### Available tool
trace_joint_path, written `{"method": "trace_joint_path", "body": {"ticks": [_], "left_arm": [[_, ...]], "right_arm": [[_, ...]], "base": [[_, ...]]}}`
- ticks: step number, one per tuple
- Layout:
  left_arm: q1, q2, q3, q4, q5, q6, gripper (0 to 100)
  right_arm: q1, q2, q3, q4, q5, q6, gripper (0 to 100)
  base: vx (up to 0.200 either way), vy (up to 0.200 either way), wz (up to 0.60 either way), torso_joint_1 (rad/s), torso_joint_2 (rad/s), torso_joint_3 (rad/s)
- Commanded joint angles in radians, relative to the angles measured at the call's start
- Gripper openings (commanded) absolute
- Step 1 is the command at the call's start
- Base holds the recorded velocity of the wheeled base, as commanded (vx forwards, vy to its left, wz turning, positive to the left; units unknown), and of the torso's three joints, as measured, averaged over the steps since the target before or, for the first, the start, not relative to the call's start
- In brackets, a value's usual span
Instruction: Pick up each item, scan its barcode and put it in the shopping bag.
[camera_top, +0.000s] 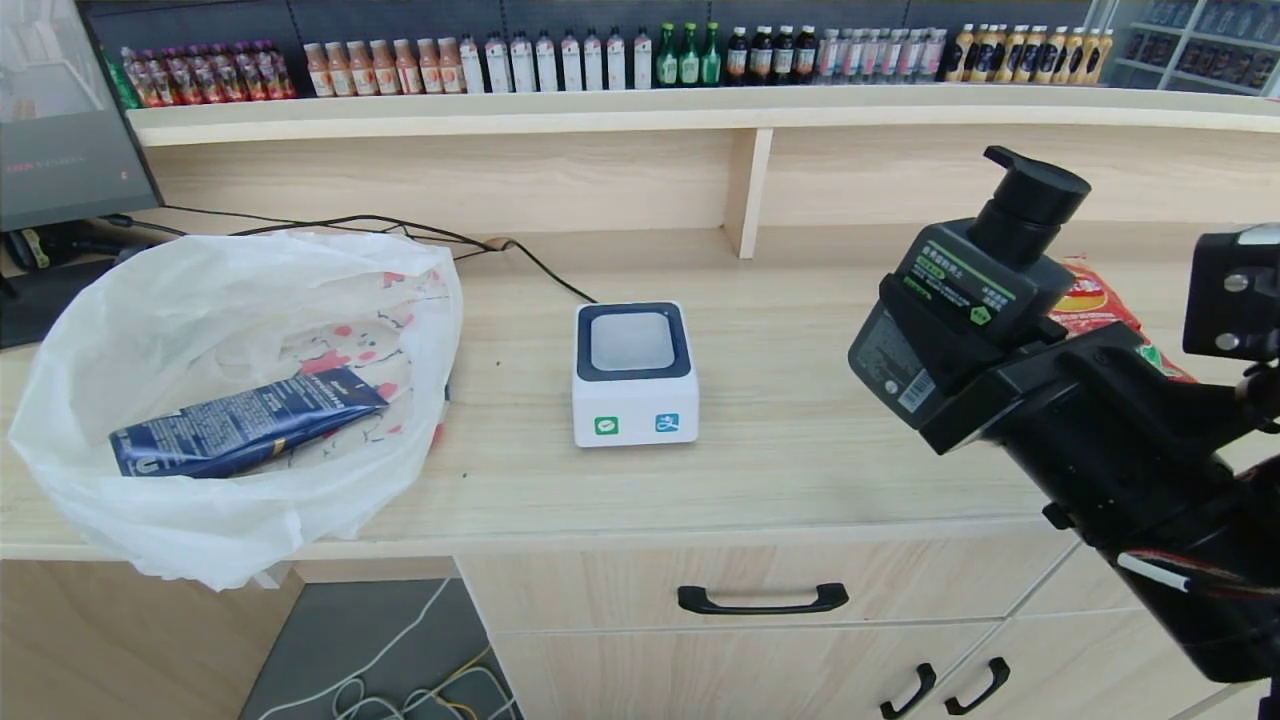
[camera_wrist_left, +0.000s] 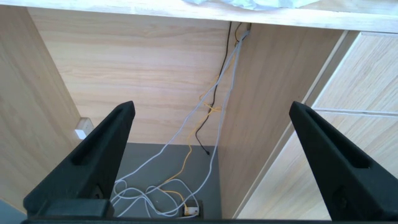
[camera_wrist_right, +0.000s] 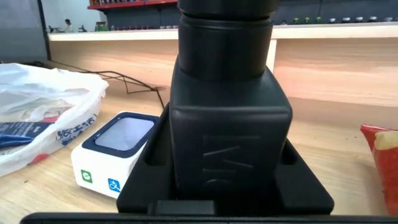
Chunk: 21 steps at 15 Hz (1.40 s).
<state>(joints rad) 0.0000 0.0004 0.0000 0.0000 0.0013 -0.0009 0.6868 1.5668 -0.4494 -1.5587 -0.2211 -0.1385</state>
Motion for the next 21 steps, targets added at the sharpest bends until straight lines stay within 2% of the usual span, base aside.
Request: {"method": "trace_joint_path", "body": {"ticks": [1,8,13,15,21], "left_arm": [[-0.002,0.0,0.0,0.0,0.0,0.002,100],[0.0,0.0,0.0,0.0,0.0,-0.001,100],[0.0,0.0,0.0,0.0,0.0,-0.002,100],[0.0,0.0,0.0,0.002,0.0,-0.002,100],[0.0,0.0,0.0,0.002,0.0,-0.001,100]], "right_arm": [[0.0,0.016,-0.012,-0.004,-0.003,-0.001,0],[0.0,0.027,-0.005,-0.012,-0.001,0.028,0],[0.007,0.007,-0.014,-0.012,-0.003,0.039,0],[0.045,0.006,0.026,-0.012,-0.004,0.042,0],[0.043,-0.007,0.037,-0.012,-0.015,0.039,0]], "base": [[0.0,0.0,0.0,0.0,0.0,0.0],[0.0,0.0,0.0,0.0,0.0,0.0],[0.0,0.2,0.0,-0.001,0.0,0.003],[0.0,0.2,0.0,0.007,0.01,0.005],[0.0,0.2,0.0,0.004,0.0,0.003]]}}
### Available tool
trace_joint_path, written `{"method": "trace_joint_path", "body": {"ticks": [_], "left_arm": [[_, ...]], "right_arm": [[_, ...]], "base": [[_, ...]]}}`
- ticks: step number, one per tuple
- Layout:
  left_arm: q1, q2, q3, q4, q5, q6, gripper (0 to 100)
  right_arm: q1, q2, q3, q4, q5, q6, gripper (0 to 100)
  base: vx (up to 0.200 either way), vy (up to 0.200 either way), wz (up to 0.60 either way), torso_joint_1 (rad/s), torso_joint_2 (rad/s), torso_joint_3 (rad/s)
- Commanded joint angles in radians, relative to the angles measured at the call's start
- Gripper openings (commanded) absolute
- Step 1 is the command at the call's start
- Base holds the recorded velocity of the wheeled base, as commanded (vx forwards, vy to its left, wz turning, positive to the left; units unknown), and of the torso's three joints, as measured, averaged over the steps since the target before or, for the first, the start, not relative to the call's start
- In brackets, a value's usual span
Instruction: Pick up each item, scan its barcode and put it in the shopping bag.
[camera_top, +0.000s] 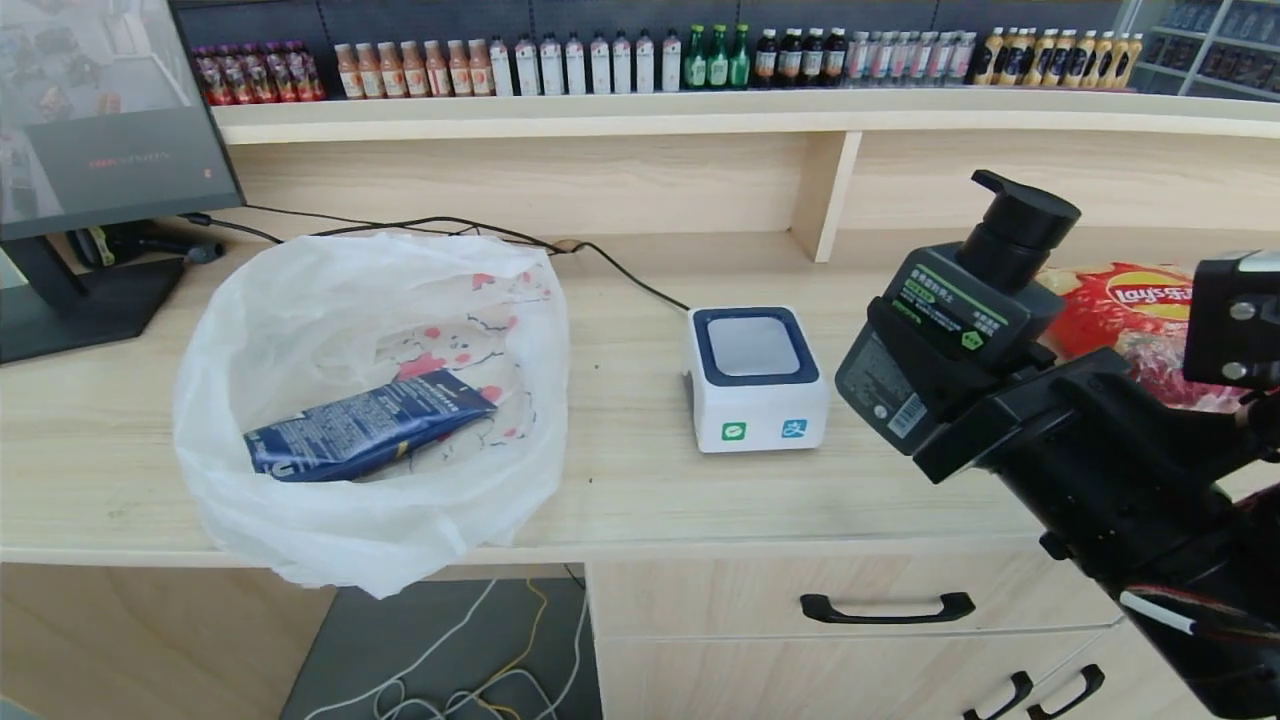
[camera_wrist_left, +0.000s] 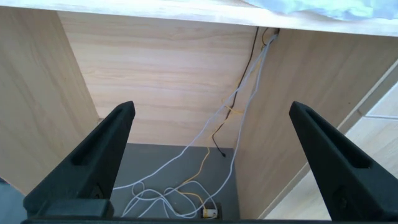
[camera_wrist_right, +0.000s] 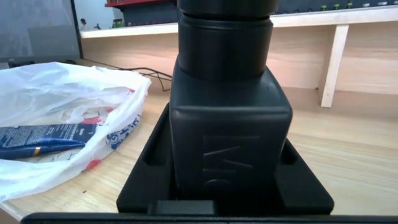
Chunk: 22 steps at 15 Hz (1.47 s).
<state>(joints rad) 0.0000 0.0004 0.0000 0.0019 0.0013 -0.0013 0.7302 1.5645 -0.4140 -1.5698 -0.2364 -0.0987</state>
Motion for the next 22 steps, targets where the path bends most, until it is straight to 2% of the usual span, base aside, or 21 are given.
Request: {"method": "trace_joint_path", "body": {"ticks": [1,4,8,12,14,16,20,22], "left_arm": [[-0.002,0.0,0.0,0.0,0.0,0.001,100],[0.0,0.0,0.0,0.0,0.0,0.003,100],[0.0,0.0,0.0,-0.002,0.0,0.0,100],[-0.002,0.0,0.0,-0.002,0.0,0.001,100],[0.0,0.0,0.0,-0.002,0.0,0.001,100],[0.0,0.0,0.0,-0.002,0.0,0.001,100],[-0.002,0.0,0.0,-0.002,0.0,0.001,100],[0.0,0.0,0.0,-0.002,0.0,0.001,100]], "right_arm": [[0.001,-0.004,0.003,-0.001,0.0,-0.001,0],[-0.008,-0.018,0.011,-0.001,-0.001,0.005,0],[-0.002,-0.038,0.037,-0.001,-0.017,0.002,0],[-0.018,-0.032,0.001,-0.001,0.002,-0.052,0],[-0.038,-0.009,-0.026,-0.001,0.069,-0.122,0],[-0.115,0.014,-0.04,-0.001,0.207,-0.309,0],[-0.19,0.039,-0.135,-0.001,0.413,-0.592,0],[-0.288,0.052,-0.17,-0.001,0.578,-0.722,0]], "base": [[0.0,0.2,0.0,0.002,0.0,0.007],[0.0,0.2,0.0,0.004,0.0,-0.001],[0.0,0.0,0.0,0.0,0.0,0.0],[0.0,0.0,0.0,0.0,0.0,0.0],[0.0,0.0,0.0,0.0,0.0,0.0],[0.0,0.0,0.0,0.0,0.0,0.0],[0.0,0.0,0.0,0.0,0.0,0.0],[0.0,0.0,0.0,0.0,0.0,0.0]]}}
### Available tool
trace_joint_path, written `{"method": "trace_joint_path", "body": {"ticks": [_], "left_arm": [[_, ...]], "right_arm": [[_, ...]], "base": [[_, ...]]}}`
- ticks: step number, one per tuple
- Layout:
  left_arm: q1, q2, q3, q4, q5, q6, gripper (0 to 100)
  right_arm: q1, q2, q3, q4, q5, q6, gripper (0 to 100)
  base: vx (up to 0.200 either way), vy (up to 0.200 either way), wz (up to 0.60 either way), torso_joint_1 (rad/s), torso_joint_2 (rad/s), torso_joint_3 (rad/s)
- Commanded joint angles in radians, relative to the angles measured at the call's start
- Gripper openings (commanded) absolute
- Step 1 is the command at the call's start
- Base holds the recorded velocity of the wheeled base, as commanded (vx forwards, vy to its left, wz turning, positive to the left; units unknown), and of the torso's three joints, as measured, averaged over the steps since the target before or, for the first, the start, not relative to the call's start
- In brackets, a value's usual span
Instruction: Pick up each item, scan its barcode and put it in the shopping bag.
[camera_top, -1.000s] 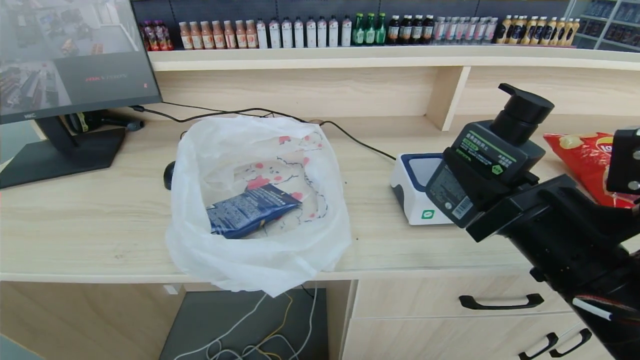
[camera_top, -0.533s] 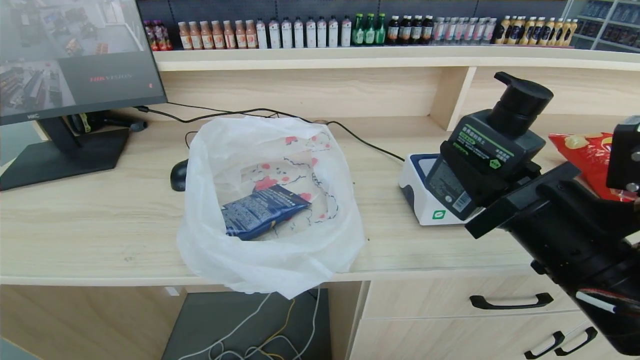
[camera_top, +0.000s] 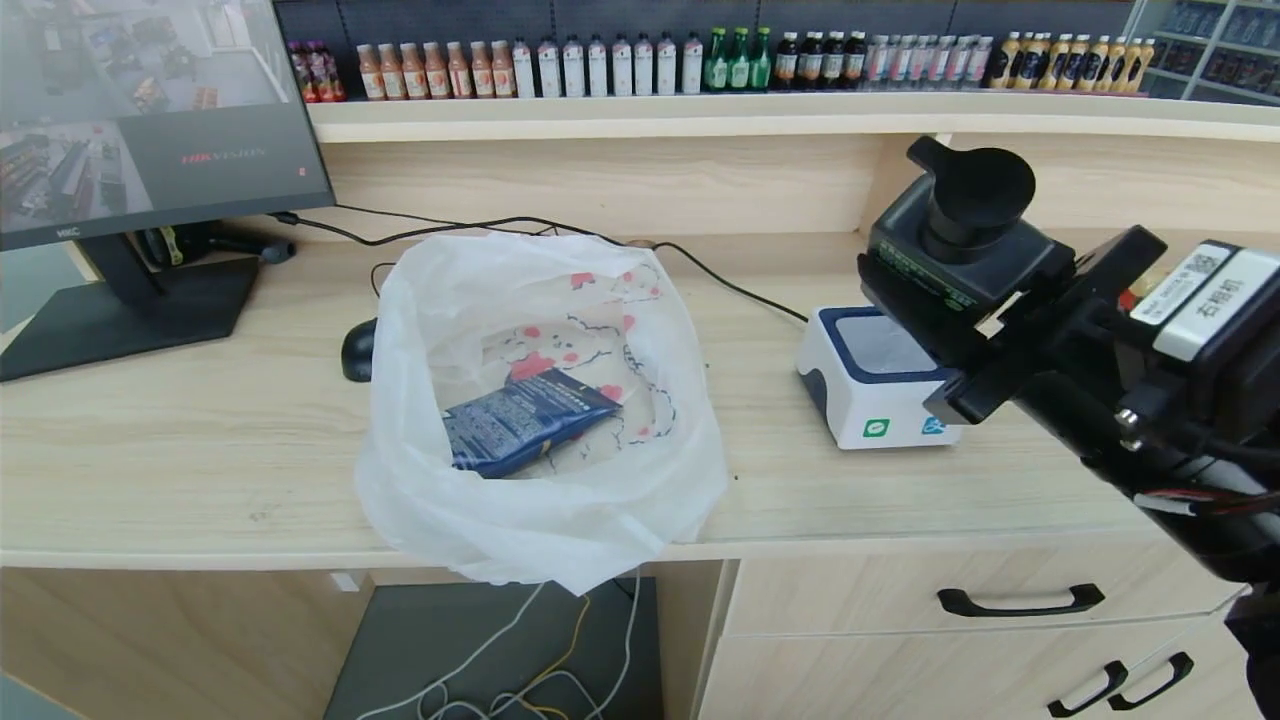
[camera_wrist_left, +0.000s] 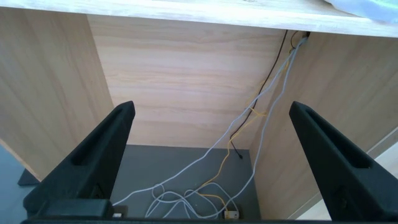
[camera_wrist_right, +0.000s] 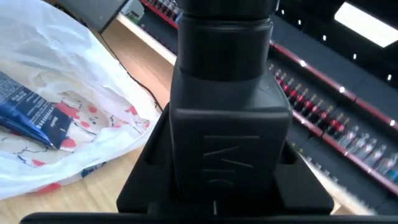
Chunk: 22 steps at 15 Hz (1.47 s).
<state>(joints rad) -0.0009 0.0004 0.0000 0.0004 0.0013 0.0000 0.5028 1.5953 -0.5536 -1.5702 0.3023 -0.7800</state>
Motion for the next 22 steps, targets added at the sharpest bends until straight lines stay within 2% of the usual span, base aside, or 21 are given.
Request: {"method": "trace_joint_path", "body": {"ticks": [1,7,22], "left_arm": [[-0.001,0.0,0.0,0.0,0.0,0.0,100],[0.001,0.0,0.0,0.0,0.0,0.0,100],[0.001,0.0,0.0,0.0,0.0,0.0,100]], "right_arm": [[-0.087,0.035,-0.035,-0.001,0.093,-0.07,0],[-0.158,0.12,-0.066,-0.001,0.353,-0.232,0],[-0.159,0.169,-0.054,-0.001,0.365,-0.303,0]], "base": [[0.0,0.0,0.0,0.0,0.0,0.0],[0.0,0.0,0.0,0.0,0.0,0.0],[0.0,0.0,0.0,0.0,0.0,0.0]]}}
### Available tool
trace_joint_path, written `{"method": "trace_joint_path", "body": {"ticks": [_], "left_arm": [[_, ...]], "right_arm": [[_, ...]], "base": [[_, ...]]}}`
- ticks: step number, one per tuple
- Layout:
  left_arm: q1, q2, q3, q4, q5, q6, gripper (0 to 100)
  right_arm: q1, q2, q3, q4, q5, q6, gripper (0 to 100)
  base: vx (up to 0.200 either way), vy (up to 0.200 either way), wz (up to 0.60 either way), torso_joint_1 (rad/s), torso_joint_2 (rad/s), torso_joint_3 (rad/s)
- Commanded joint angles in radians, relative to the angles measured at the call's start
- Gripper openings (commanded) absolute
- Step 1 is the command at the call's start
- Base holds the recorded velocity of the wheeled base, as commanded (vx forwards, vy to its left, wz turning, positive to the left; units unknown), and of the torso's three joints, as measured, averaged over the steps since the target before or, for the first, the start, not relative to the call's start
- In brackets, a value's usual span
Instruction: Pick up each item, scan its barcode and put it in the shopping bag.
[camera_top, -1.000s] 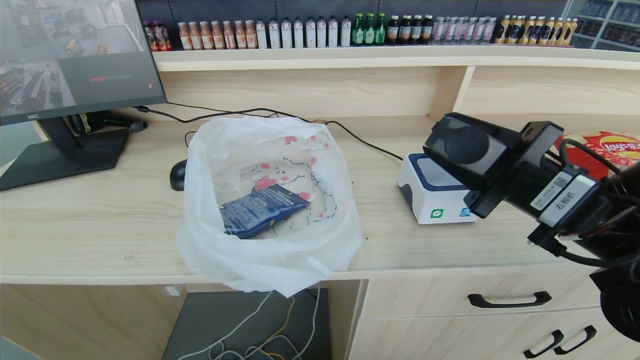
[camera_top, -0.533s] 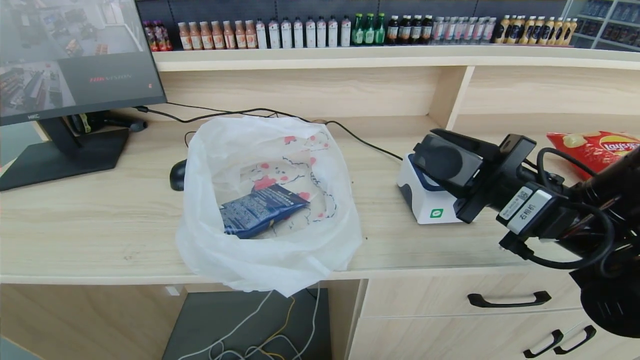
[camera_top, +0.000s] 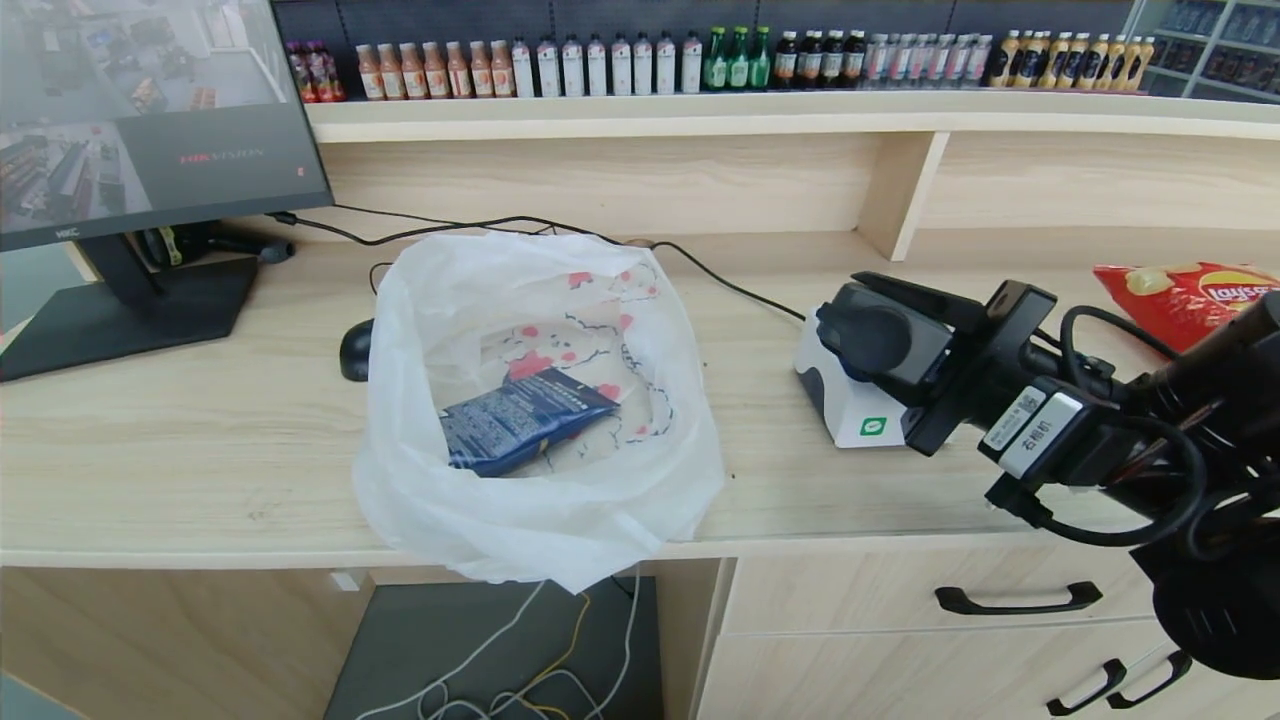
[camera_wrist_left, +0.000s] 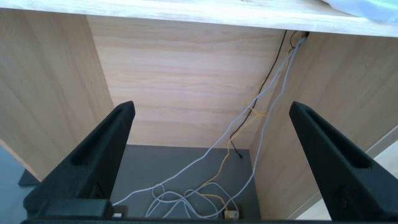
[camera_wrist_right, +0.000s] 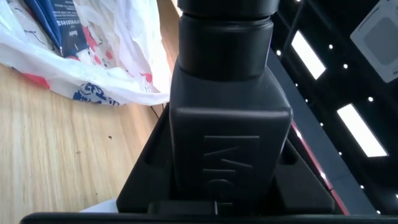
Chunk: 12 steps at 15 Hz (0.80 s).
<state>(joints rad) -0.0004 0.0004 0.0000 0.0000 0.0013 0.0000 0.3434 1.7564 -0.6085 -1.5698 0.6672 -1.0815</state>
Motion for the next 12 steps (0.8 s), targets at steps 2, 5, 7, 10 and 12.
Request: {"method": "trace_joint_path", "body": {"ticks": [2,5,7,10,12], "left_arm": [[-0.001,0.0,0.0,0.0,0.0,0.0,100],[0.0,0.0,0.0,0.0,0.0,0.0,100],[0.0,0.0,0.0,0.0,0.0,0.0,100],[0.0,0.0,0.0,0.0,0.0,0.0,100],[0.0,0.0,0.0,0.0,0.0,0.0,100]], "right_arm": [[0.0,0.025,0.0,-0.001,0.003,-0.025,0],[0.002,0.046,-0.008,-0.001,0.003,-0.038,0],[-0.001,0.045,-0.01,-0.001,0.003,-0.035,0],[-0.001,0.043,-0.011,-0.001,0.003,-0.037,0],[-0.001,0.04,-0.011,-0.001,0.003,-0.034,0]], "base": [[0.0,0.0,0.0,0.0,0.0,0.0],[0.0,0.0,0.0,0.0,0.0,0.0],[0.0,0.0,0.0,0.0,0.0,0.0],[0.0,0.0,0.0,0.0,0.0,0.0],[0.0,0.0,0.0,0.0,0.0,0.0]]}}
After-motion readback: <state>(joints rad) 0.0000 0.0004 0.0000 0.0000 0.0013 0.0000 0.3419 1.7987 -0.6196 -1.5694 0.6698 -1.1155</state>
